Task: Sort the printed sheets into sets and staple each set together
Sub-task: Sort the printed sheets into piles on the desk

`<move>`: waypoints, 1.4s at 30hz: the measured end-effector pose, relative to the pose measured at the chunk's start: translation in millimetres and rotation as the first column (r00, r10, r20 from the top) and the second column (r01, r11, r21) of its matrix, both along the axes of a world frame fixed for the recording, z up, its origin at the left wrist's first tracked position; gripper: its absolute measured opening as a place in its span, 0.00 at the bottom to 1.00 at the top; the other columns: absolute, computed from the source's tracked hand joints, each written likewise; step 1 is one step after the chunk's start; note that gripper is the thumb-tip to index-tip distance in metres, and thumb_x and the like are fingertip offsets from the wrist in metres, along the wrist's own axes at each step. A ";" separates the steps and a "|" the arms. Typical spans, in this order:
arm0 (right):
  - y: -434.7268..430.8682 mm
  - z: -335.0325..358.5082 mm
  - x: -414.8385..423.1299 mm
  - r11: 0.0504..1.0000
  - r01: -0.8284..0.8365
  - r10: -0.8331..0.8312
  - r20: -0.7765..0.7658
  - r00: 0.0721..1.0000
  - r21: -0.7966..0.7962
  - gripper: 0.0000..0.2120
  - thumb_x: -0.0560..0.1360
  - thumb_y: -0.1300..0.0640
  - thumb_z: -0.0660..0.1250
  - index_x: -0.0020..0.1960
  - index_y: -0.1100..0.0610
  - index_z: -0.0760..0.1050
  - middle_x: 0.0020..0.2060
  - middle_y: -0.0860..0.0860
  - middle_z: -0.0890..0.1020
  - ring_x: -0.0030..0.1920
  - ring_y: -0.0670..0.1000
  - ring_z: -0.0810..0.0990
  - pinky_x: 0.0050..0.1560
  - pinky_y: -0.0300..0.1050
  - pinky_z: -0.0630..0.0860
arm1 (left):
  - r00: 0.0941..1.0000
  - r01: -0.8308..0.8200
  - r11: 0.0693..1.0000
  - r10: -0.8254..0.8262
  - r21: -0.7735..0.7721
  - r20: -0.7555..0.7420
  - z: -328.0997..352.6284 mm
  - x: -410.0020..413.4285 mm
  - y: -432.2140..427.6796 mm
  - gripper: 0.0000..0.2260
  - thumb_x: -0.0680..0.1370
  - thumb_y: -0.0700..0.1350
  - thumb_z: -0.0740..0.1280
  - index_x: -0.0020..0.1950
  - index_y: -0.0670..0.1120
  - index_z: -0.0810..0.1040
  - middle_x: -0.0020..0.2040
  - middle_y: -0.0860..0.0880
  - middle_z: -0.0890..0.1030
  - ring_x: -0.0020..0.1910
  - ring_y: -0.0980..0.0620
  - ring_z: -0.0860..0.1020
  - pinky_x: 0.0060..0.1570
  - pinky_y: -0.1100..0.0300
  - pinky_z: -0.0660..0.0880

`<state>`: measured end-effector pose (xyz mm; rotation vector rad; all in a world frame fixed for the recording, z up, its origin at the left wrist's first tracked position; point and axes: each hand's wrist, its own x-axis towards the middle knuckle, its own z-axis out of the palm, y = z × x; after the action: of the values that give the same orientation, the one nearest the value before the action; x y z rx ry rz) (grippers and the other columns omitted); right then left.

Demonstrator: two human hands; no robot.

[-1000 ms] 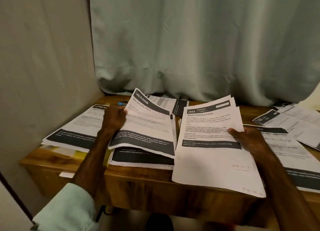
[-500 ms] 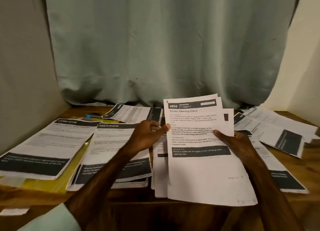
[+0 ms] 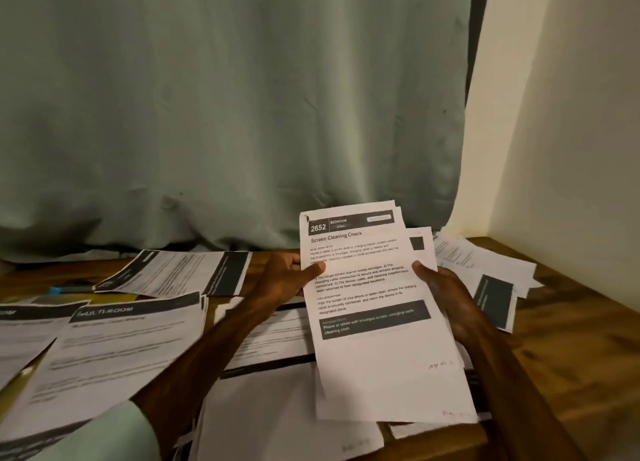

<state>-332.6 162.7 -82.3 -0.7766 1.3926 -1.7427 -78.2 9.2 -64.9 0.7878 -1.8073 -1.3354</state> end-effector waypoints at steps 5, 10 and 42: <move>-20.1 -4.8 -26.8 0.998 -0.051 0.054 0.113 0.992 -0.033 0.14 0.81 0.53 0.67 0.64 0.56 0.79 0.59 0.61 0.84 0.56 0.67 0.84 0.57 0.68 0.80 | 1.000 -0.010 1.000 0.011 0.028 -0.021 -14.5 -16.8 -12.5 0.06 0.79 0.41 0.72 0.55 0.42 0.83 0.47 0.51 0.87 0.41 0.56 0.87 0.34 0.65 0.80; -53.7 -5.6 -37.5 0.998 -0.056 0.058 0.098 0.993 -0.018 0.16 0.82 0.50 0.64 0.64 0.58 0.80 0.57 0.62 0.85 0.56 0.67 0.84 0.57 0.66 0.81 | 0.997 -0.013 0.990 0.024 0.139 -0.074 -36.6 -20.2 -28.0 0.06 0.79 0.38 0.71 0.56 0.43 0.82 0.46 0.51 0.88 0.43 0.52 0.87 0.35 0.63 0.81; -93.7 -35.5 -39.9 0.983 0.055 -0.116 -0.357 0.927 -0.178 0.10 0.83 0.60 0.63 0.58 0.65 0.79 0.45 0.48 0.88 0.46 0.52 0.88 0.42 0.43 0.83 | 0.965 -0.032 0.998 0.046 0.058 -0.258 -70.7 -25.9 -44.1 0.12 0.77 0.32 0.70 0.61 0.35 0.81 0.53 0.43 0.86 0.46 0.48 0.87 0.37 0.60 0.83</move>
<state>-372.5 69.0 -117.8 -1.1974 1.5556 -1.8650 -104.1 -34.9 -135.6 0.6390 -1.5491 -1.3964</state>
